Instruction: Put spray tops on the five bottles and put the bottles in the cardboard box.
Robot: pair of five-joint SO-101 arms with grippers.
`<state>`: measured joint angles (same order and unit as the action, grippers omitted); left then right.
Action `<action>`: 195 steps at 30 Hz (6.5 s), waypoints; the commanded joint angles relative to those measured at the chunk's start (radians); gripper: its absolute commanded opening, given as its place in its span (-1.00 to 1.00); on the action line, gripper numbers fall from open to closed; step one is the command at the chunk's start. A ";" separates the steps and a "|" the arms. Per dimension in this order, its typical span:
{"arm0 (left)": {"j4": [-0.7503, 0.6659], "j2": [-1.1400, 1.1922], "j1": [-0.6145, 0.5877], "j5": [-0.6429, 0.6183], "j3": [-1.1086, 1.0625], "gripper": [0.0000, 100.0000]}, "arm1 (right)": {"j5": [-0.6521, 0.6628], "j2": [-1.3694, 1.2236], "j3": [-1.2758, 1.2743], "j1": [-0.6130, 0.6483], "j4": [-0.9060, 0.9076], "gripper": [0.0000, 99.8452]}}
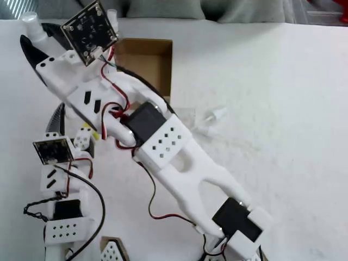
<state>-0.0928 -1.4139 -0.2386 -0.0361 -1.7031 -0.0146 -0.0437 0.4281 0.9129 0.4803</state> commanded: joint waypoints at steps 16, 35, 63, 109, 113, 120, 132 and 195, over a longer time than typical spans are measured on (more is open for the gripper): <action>0.005 -0.010 0.010 -0.003 0.005 -0.76 | -0.009 0.007 -0.071 -0.015 -0.004 -0.97; 0.005 -0.010 0.007 -0.003 0.005 -0.76 | -0.166 0.019 -0.273 -0.082 -0.007 -0.97; 0.023 -0.010 0.008 -0.003 0.005 -0.76 | -0.270 0.216 -0.644 -0.012 -0.199 -0.97; 0.026 -0.010 0.010 -0.003 0.005 -0.76 | 0.014 0.240 -0.684 0.081 -0.166 -0.54; 0.026 -0.010 0.010 -0.003 0.005 -0.76 | 0.014 0.280 -0.686 0.079 -0.162 -0.53; 0.026 -0.010 0.010 -0.003 0.005 -0.76 | 0.012 0.412 -0.684 0.079 -0.085 -0.53; 0.026 -0.010 0.008 -0.003 0.005 -0.76 | 0.012 0.638 -0.690 -0.070 0.196 -0.53; -0.048 1.202 0.143 -0.005 1.215 -0.76 | 0.135 1.844 -2.119 -1.026 0.414 -0.53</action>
<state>0.0054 -0.2969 -0.1128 -0.0361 -0.5600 0.1082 1.7868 -1.6817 -0.1151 0.8884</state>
